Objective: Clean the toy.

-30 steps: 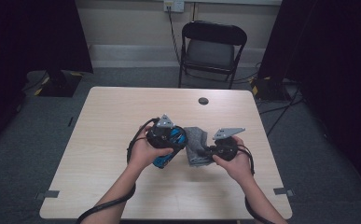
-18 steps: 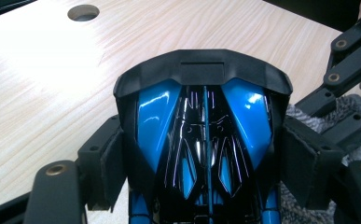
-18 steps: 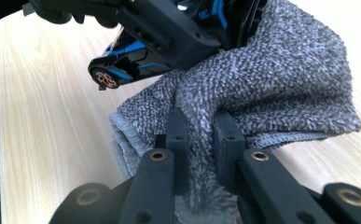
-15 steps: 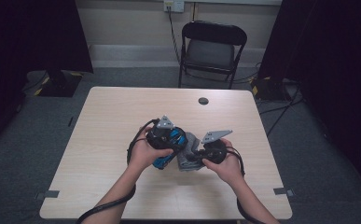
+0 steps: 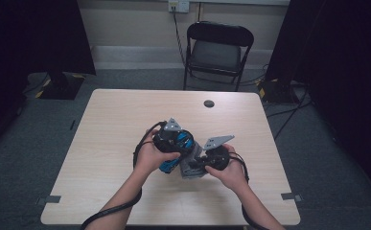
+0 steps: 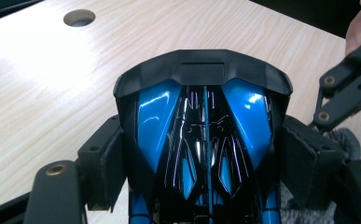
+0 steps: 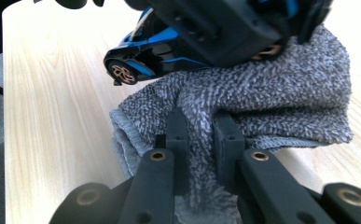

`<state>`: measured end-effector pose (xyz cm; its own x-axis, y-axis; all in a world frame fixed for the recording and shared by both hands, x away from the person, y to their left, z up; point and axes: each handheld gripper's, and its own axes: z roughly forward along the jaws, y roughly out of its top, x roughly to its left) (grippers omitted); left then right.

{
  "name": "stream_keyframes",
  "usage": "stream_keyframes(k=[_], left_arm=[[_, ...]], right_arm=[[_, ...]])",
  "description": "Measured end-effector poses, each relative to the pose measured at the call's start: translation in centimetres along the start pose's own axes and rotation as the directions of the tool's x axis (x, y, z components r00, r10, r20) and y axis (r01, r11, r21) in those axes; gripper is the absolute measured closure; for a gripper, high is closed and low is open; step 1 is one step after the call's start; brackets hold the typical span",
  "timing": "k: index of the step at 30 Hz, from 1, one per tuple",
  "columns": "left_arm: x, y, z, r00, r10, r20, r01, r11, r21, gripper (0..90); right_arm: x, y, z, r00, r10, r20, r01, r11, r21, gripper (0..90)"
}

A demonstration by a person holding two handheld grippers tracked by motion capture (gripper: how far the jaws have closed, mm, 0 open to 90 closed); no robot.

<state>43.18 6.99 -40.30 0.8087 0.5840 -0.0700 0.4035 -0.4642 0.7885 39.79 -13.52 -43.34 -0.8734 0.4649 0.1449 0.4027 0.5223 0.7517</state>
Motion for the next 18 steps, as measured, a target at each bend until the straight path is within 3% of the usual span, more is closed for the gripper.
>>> stream_keyframes(k=[2, 7, 18], left_arm=[[-0.1, 0.2, 0.0, 1.0000, -0.007, 0.001, 0.007, 0.9998, -0.019, 25.5], [-0.3, 1.1, 0.2, 1.0000, 0.005, 0.001, -0.005, 0.9999, -0.011, 25.5], [0.1, 1.7, 0.1, 0.9999, -0.012, -0.008, 0.012, 0.9997, -0.021, 25.5]], right_arm=[[0.2, 0.0, 0.2, 0.9999, -0.005, -0.016, 0.005, 1.000, 0.006, 79.5], [1.3, 0.1, 1.2, 0.9980, -0.049, -0.041, 0.050, 0.998, 0.026, 79.5], [2.2, 0.3, 2.2, 0.9955, -0.063, -0.071, 0.065, 0.997, 0.036, 79.4]])
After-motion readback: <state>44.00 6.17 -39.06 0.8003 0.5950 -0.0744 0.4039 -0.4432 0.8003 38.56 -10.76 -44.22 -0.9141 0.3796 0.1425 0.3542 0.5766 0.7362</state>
